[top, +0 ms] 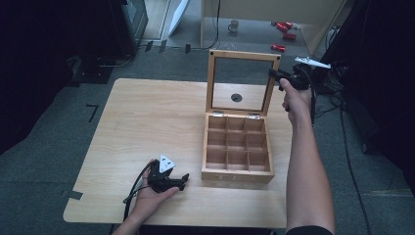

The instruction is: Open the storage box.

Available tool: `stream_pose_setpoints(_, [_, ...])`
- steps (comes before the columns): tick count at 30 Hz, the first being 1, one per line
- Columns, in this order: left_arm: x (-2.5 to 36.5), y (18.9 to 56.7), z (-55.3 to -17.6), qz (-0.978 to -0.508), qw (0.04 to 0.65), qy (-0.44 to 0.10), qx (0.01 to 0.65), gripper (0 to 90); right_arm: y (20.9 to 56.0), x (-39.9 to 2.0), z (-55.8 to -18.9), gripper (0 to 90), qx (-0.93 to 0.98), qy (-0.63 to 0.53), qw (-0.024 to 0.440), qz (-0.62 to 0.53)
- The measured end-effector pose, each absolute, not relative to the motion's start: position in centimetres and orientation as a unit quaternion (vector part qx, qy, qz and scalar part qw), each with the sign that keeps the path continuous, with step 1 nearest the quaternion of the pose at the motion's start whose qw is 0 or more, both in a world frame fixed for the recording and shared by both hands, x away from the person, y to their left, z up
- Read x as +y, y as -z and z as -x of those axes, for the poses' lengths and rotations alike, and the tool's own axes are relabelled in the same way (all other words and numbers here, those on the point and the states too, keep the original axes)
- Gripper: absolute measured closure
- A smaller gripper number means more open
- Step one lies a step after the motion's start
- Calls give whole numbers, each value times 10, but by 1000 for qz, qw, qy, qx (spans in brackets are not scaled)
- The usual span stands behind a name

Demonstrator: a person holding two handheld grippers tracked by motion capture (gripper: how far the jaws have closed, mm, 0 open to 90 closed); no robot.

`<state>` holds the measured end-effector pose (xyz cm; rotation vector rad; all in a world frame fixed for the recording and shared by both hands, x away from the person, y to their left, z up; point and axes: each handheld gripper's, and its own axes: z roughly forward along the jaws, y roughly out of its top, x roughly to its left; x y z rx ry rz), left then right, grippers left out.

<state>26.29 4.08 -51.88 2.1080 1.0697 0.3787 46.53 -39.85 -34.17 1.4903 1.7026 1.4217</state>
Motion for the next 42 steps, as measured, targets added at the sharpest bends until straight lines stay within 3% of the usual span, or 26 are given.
stream_pose_setpoints(5, [41, 519, -263, -820, 364, -148, 415, 153, 337, -397, -456, 389, 608, -533, 227, -542])
stream_pose_setpoints(12, [40, 519, -262, -821, 363, -150, 415, 154, 329, -391, -435, 191, 613, -522, 245, -541])
stream_pose_setpoints(24, [39, 519, -261, -824, 356, -157, 412, 155, 331, -385, -372, 136, 622, -504, 268, -536])
stream_pose_setpoints(42, [37, 519, -260, -825, 351, -165, 410, 157, 392, -403, -287, 123, 633, -475, 271, -547])
